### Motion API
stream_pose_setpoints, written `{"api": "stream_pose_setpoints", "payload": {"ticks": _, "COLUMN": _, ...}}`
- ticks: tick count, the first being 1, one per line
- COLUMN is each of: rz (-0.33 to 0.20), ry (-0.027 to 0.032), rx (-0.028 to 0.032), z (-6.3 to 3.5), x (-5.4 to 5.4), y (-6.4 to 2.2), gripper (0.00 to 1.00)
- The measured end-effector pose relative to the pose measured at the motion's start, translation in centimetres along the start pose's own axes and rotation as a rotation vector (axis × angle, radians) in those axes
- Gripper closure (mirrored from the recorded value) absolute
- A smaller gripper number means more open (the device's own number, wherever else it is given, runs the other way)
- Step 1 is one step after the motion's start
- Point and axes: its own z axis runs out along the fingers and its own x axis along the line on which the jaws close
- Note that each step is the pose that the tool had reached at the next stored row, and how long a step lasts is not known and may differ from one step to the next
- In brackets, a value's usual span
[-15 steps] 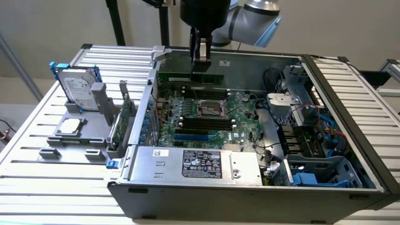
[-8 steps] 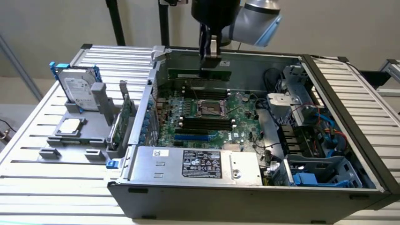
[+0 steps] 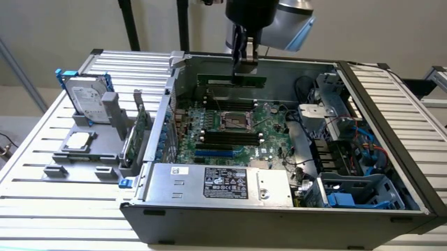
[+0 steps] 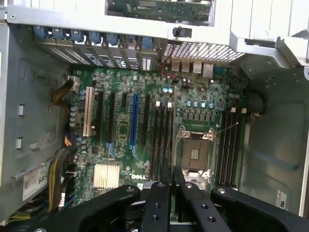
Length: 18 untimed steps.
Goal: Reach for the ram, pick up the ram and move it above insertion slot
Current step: 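Pick up the ram and move it above insertion slot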
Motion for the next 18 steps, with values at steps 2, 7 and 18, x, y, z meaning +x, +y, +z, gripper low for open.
{"api": "stream_pose_setpoints", "payload": {"ticks": 2, "rz": 0.002, "ry": 0.0011, "rx": 0.0001, "z": 0.01, "x": -0.3, "y": -0.27, "gripper": 0.86}}
{"api": "stream_pose_setpoints", "payload": {"ticks": 7, "rz": 0.01, "ry": 0.0055, "rx": 0.0008, "z": 0.04, "x": -1.1, "y": -0.79, "gripper": 0.86}}
{"api": "stream_pose_setpoints", "payload": {"ticks": 18, "rz": 0.036, "ry": 0.0205, "rx": 0.005, "z": 0.08, "x": -2.1, "y": -1.23, "gripper": 0.86}}
